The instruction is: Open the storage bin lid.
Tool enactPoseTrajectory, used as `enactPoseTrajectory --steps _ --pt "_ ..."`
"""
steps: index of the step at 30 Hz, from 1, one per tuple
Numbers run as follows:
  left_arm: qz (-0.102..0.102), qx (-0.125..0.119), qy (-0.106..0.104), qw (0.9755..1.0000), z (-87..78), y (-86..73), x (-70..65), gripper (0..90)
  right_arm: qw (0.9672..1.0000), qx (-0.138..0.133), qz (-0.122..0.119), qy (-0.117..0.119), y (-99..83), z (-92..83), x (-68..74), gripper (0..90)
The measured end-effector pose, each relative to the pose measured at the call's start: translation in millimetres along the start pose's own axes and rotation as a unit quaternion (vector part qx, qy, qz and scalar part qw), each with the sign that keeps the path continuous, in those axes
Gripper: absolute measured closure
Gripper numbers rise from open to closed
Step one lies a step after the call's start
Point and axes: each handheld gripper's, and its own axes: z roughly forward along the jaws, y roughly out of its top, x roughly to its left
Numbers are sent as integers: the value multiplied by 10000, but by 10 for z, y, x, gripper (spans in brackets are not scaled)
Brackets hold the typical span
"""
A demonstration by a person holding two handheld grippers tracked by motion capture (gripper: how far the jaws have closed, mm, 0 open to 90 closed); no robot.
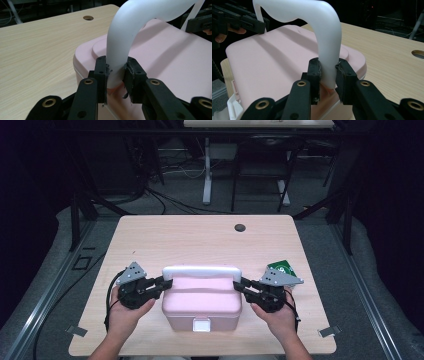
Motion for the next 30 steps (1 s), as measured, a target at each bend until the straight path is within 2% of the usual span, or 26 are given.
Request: enactPoseTrajectory --steps 4,9,16,23,28,30 --pt "-6 29 -1 10000 -6 21 -1 735 10000 30 23 16 19 -4 -7 746" --pt "9 -36 -20 10000 -42 93 14 736 9999 -96 11 54 76 -9 -11 747" --pt "-85 -85 -90 9999 -82 182 60 736 9999 -108 -32 96 198 -20 -23 747" --pt "-171 -28 -153 9997 -84 265 97 734 9997 -48 121 211 284 -25 -65 747" --pt "-163 -38 -131 9998 -94 269 94 728 9997 -35 191 159 321 -17 -64 747" --pt "-195 -109 -144 9996 -146 269 100 722 9997 -36 201 154 322 -16 -65 747"
